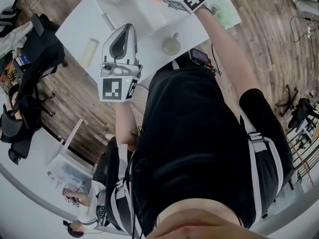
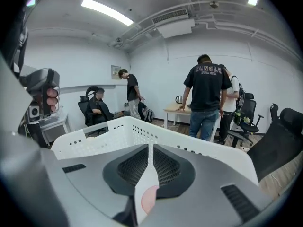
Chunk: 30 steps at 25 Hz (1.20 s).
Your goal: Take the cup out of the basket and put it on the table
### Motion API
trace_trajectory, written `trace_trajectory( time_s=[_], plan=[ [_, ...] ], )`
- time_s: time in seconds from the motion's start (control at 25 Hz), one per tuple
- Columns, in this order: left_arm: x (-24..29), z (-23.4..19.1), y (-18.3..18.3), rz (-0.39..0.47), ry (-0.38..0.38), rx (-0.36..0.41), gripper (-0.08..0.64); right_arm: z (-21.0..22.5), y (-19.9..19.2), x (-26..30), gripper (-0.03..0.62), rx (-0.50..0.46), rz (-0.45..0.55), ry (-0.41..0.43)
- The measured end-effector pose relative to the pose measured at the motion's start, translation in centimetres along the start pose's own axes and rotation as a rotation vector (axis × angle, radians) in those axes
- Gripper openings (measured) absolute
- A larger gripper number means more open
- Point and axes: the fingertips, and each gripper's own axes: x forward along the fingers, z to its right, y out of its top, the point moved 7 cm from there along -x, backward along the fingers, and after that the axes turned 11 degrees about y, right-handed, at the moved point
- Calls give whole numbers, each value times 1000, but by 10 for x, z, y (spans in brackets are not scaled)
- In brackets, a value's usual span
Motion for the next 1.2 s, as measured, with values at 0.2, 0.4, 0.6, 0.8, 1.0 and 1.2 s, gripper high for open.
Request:
trace_trajectory(
  time_s=[0.2,0.4,0.6,0.8,1.0,1.2],
  plan=[
    [8,-4,-3,-5,-3,-5,18,12,-17,15,54,58,-136,35],
    [10,-10,-3,-8,-2,-12,18,15,-34,29,70,98,-295,83],
    [16,-14,-3,-12,-6,-18,18,16,-65,38,95,95,-403,98],
    [23,-18,-3,-17,-12,-24,18,20,-74,41,109,101,-437,98],
    [31,-17,-7,-24,-18,-28,18,15,-82,54,110,92,-424,157],
    [33,-17,-10,-31,-22,-29,18,20,-88,49,110,99,-446,111]
  ],
)
